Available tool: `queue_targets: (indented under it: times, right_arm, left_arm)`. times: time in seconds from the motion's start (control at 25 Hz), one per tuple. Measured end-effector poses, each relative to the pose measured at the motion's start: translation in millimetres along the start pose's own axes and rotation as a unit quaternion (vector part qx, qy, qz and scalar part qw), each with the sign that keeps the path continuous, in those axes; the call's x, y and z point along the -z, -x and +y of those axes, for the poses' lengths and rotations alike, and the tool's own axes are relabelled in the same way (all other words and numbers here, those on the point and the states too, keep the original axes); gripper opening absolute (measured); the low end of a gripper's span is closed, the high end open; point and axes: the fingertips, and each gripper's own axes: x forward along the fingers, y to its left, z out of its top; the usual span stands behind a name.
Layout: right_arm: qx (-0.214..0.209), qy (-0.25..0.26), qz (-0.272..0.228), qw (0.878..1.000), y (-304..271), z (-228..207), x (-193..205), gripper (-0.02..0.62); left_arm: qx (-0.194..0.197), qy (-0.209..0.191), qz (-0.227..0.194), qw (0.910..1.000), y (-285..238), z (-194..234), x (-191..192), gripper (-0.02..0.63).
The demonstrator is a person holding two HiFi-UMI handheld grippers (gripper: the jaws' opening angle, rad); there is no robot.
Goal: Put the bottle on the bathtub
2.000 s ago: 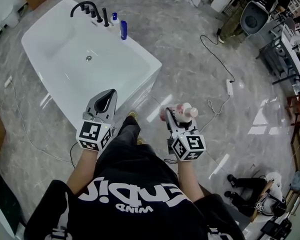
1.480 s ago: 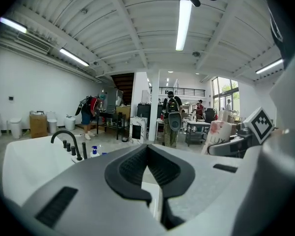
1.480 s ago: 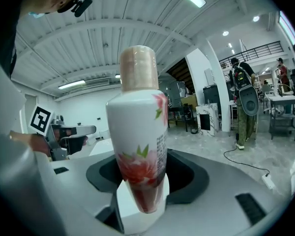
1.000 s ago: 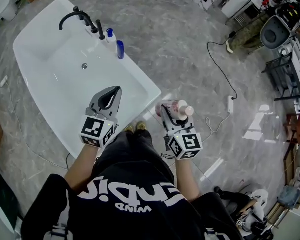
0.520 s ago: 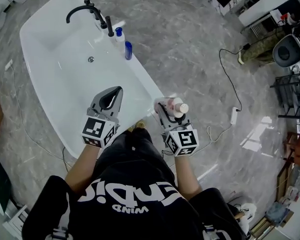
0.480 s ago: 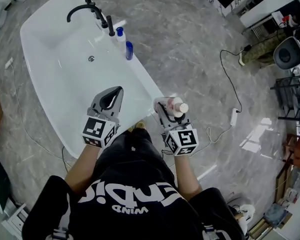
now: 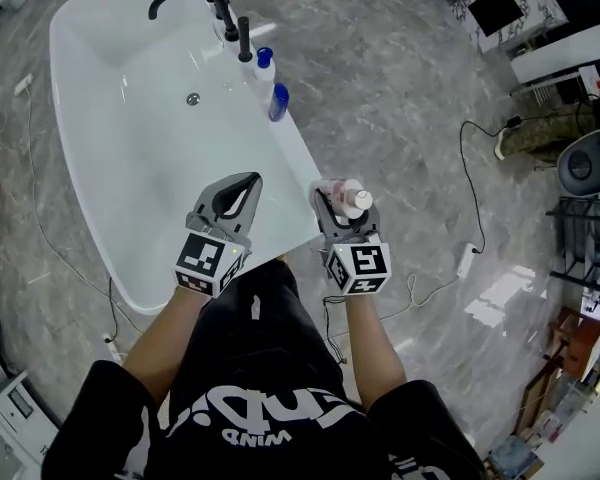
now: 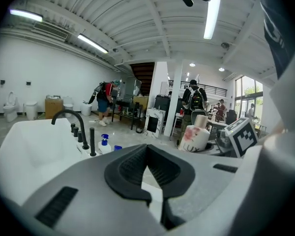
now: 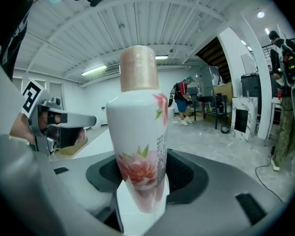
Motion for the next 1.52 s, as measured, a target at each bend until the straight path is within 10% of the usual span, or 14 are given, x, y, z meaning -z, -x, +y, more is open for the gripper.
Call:
queue_targets:
  times: [0.76, 1.52]
  right_arm:
    - [-0.027, 0.039, 0.04, 0.998, -146.7, -36.7, 97.1, 0.247]
    - [-0.041, 0.06, 0.037, 0.997, -179.0, -35.4, 124.7, 0.249]
  left_arm:
    - [-0.033, 0.069, 0.041, 0.9962, -79.7, 68.9, 124.5, 0.008]
    - [-0.022, 0.092, 0.063, 0.9935, -103.4, 75.8, 164.9, 0.008]
